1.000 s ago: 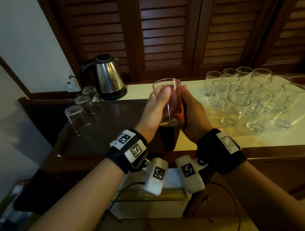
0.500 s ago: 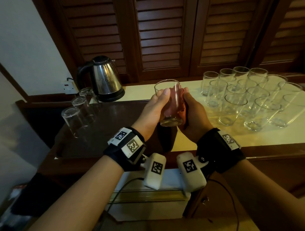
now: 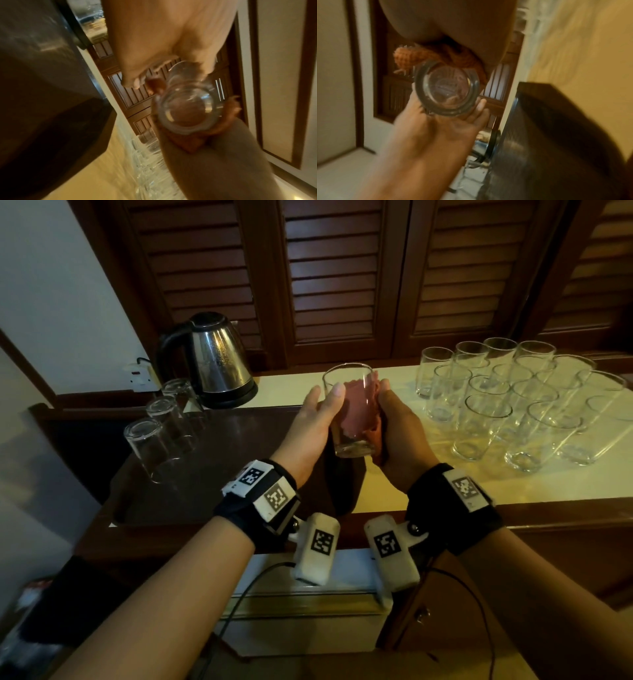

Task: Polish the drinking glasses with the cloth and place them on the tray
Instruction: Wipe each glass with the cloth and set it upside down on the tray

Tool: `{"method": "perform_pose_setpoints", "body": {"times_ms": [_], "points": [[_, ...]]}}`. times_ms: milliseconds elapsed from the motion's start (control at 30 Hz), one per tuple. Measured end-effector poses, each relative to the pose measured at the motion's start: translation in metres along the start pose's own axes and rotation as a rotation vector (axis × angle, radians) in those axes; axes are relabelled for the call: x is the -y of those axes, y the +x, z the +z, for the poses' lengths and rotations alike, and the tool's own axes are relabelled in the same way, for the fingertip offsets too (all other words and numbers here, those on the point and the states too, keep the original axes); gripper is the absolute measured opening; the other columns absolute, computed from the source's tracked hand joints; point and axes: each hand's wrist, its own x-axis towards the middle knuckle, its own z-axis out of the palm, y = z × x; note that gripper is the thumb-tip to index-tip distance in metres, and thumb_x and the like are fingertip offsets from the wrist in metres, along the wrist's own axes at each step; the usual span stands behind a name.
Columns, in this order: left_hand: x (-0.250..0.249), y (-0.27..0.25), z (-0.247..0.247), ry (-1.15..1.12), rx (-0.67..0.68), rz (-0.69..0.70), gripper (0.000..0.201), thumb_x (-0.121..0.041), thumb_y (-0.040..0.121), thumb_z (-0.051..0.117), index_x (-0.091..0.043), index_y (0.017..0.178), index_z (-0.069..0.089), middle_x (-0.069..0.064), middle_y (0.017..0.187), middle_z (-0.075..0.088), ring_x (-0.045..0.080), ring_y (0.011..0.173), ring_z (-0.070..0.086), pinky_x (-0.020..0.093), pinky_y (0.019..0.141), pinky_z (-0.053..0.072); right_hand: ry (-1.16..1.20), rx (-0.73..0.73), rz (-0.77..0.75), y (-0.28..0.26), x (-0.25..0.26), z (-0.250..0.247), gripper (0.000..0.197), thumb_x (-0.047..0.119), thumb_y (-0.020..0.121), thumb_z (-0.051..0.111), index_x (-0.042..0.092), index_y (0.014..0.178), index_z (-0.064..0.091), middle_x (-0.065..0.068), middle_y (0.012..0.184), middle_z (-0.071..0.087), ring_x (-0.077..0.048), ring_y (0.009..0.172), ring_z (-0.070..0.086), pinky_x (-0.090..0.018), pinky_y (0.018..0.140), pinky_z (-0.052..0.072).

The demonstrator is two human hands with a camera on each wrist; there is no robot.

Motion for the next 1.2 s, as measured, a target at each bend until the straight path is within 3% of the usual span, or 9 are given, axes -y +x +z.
{"method": "perform_pose_setpoints", "body": {"times_ms": [133,233,333,433,600,700,800,1033,1200], "points": [[-0.002,0.003,0.006,0.014,-0.044,-0.017,0.072,-0.040,0.099,0.054,-0.024,0.158,0.016,0.008,0.151,0.044,0.026,0.135,0.048,0.039,0.104,0.044,-0.192,0.002,-0.121,0.001,-0.005,0.008,0.034,0.034,0.110,0.027,0.021,0.117,0.057,-0.021,0.121,0.064,-0.025,0.109,0.067,-0.036,0.086,0.059],[0.001,0.002,0.005,-0.020,-0.021,-0.004,0.065,-0.047,0.095,0.056,-0.018,0.150,0.037,0.011,0.139,0.057,0.025,0.123,0.060,0.032,0.088,0.051,-0.025,0.064,-0.003,0.000,-0.006,0.006,0.041,0.040,0.109,0.029,0.019,0.120,0.062,-0.013,0.120,0.071,-0.021,0.111,0.069,-0.036,0.088,0.057],[-0.002,0.001,0.000,-0.016,0.028,-0.004,0.071,-0.060,0.086,0.058,-0.015,0.140,0.050,0.013,0.128,0.065,0.026,0.115,0.065,0.042,0.100,0.051,0.122,0.077,0.072,-0.001,-0.004,-0.001,0.046,0.046,0.107,0.031,0.018,0.123,0.063,-0.008,0.117,0.074,-0.022,0.111,0.070,-0.038,0.090,0.056],[-0.006,0.006,-0.002,-0.040,-0.055,0.005,0.075,-0.040,0.095,0.062,-0.020,0.157,0.024,0.010,0.141,0.056,0.024,0.120,0.062,0.047,0.105,0.048,-0.021,0.026,-0.043,0.003,-0.002,0.001,0.044,0.040,0.110,0.028,0.015,0.127,0.060,-0.010,0.116,0.073,-0.018,0.103,0.072,-0.027,0.073,0.058],[0.000,0.009,0.010,-0.048,-0.071,0.027,0.079,-0.033,0.100,0.054,-0.029,0.159,0.002,0.001,0.153,0.043,0.019,0.128,0.051,0.040,0.101,0.049,-0.176,0.036,-0.217,0.009,-0.011,0.009,0.033,0.030,0.111,0.029,0.017,0.132,0.052,-0.016,0.128,0.062,-0.023,0.114,0.066,-0.030,0.086,0.058],[0.003,0.011,0.008,-0.052,-0.044,0.057,0.074,-0.048,0.093,0.054,-0.018,0.155,0.027,0.009,0.145,0.052,0.016,0.116,0.061,0.024,0.084,0.057,-0.070,0.068,-0.104,0.008,-0.009,0.004,0.039,0.036,0.110,0.028,0.020,0.123,0.060,-0.010,0.124,0.069,-0.021,0.115,0.067,-0.033,0.090,0.056],[0.003,0.014,0.002,-0.055,0.029,0.023,0.073,-0.060,0.085,0.049,-0.015,0.143,0.047,0.014,0.130,0.064,0.027,0.116,0.065,0.042,0.099,0.053,0.068,0.088,-0.027,0.009,-0.004,-0.004,0.044,0.040,0.109,0.028,0.017,0.118,0.065,-0.006,0.114,0.075,-0.019,0.108,0.071,-0.031,0.083,0.058],[-0.006,0.021,0.016,-0.039,-0.043,-0.006,0.067,-0.038,0.102,0.051,-0.030,0.158,0.015,0.003,0.151,0.046,0.025,0.133,0.049,0.045,0.103,0.046,-0.260,-0.011,-0.266,0.017,-0.007,0.001,0.027,0.033,0.110,0.030,0.033,0.124,0.053,0.001,0.120,0.066,-0.009,0.107,0.068,-0.027,0.083,0.058],[-0.008,0.015,0.019,-0.113,0.037,0.002,0.064,-0.056,0.085,0.053,-0.019,0.137,0.053,0.007,0.122,0.069,0.022,0.108,0.068,0.037,0.085,0.056,0.087,0.084,-0.038,0.014,0.005,-0.009,0.042,0.041,0.108,0.030,0.018,0.124,0.062,-0.007,0.118,0.073,-0.016,0.107,0.071,-0.033,0.087,0.056]]}}
